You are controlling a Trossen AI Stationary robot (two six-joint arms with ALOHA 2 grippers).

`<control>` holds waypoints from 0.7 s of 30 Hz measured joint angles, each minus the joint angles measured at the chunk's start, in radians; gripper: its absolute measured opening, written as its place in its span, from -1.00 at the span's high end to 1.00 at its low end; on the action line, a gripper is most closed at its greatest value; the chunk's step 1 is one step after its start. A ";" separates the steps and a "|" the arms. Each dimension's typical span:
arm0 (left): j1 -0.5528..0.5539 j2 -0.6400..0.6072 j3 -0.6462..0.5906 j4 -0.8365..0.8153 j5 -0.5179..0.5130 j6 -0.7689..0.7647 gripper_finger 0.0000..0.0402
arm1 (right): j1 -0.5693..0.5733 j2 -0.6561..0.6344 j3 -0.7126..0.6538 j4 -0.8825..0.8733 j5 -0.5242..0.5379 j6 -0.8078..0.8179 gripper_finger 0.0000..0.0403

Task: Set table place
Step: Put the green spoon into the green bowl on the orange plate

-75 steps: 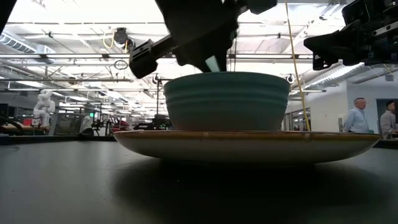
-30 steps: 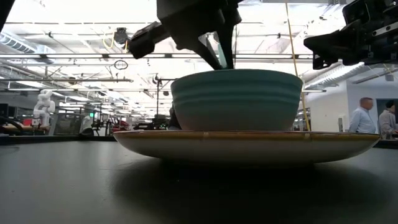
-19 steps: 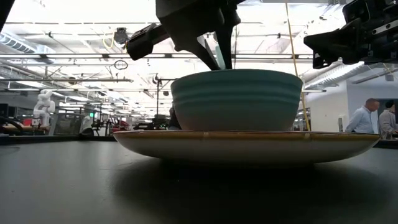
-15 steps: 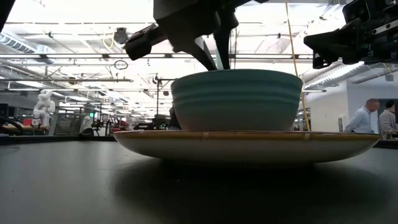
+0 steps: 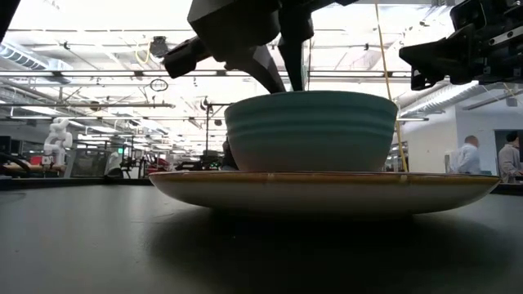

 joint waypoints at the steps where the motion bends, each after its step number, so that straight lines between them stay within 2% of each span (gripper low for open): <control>1: 0.002 0.000 0.000 0.008 0.002 0.004 0.81 | 0.000 0.000 0.000 0.000 0.000 0.000 1.00; 15: 0.031 0.000 0.000 0.026 0.091 0.043 0.81 | 0.000 0.000 0.000 0.000 0.000 0.000 1.00; 21: 0.034 0.000 0.000 0.081 0.139 0.061 0.81 | 0.000 0.000 0.000 0.000 0.000 -0.001 1.00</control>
